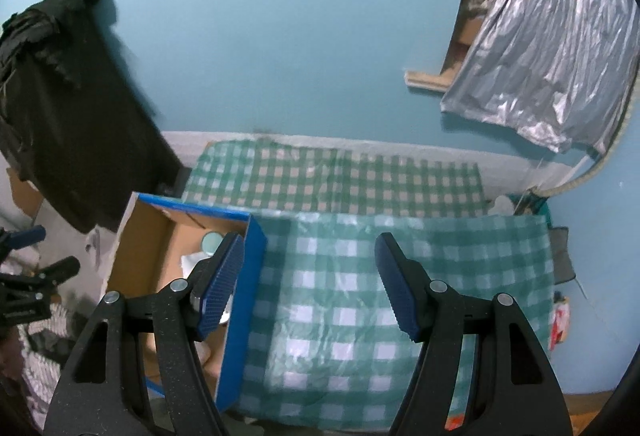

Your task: Organize rigid objects

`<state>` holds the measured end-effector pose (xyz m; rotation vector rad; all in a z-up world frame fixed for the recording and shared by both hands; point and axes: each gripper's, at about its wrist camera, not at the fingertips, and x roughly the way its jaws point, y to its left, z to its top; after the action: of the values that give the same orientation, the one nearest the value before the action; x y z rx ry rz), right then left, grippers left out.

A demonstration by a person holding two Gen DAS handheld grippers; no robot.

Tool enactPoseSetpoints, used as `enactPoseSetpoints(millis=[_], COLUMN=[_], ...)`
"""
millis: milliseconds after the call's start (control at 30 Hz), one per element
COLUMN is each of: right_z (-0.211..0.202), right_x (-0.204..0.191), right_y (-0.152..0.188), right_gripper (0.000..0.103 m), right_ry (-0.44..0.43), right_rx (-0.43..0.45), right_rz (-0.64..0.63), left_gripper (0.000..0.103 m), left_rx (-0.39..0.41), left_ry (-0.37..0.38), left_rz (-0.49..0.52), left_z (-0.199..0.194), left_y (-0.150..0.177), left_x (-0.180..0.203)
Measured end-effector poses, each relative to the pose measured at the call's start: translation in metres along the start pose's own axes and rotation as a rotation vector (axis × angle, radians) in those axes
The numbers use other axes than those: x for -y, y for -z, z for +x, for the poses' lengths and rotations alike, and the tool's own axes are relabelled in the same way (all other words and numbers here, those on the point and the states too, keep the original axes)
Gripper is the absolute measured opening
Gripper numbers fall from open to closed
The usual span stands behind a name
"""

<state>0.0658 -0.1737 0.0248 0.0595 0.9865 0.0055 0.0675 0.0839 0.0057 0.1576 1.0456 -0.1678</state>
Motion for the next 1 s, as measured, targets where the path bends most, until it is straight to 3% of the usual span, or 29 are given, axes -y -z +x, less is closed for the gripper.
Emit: enactPoseSetpoints(millis=[133,267,1000], right_z=[-0.012,-0.019,-0.024], right_x=[0.003,0.005,0.009], right_y=[-0.001,-0.003,-0.001], right_gripper=[0.067,0.067,0.067], right_ry=[0.031,0.043,0.056], right_rx=[0.043,0.061,0.054], right_rz=[-0.015,-0.027,0.01], left_gripper=[0.101,0.102,0.102], left_rx=[0.061,0.097,0.052], left_ry=[-0.039,-0.055,-0.01], left_rz=[0.029,0.049,0.021], left_z=[-0.016,-0.03,-0.028], left_y=[-0.003,-0.005,-0.009], left_x=[0.008,0.013,0.015])
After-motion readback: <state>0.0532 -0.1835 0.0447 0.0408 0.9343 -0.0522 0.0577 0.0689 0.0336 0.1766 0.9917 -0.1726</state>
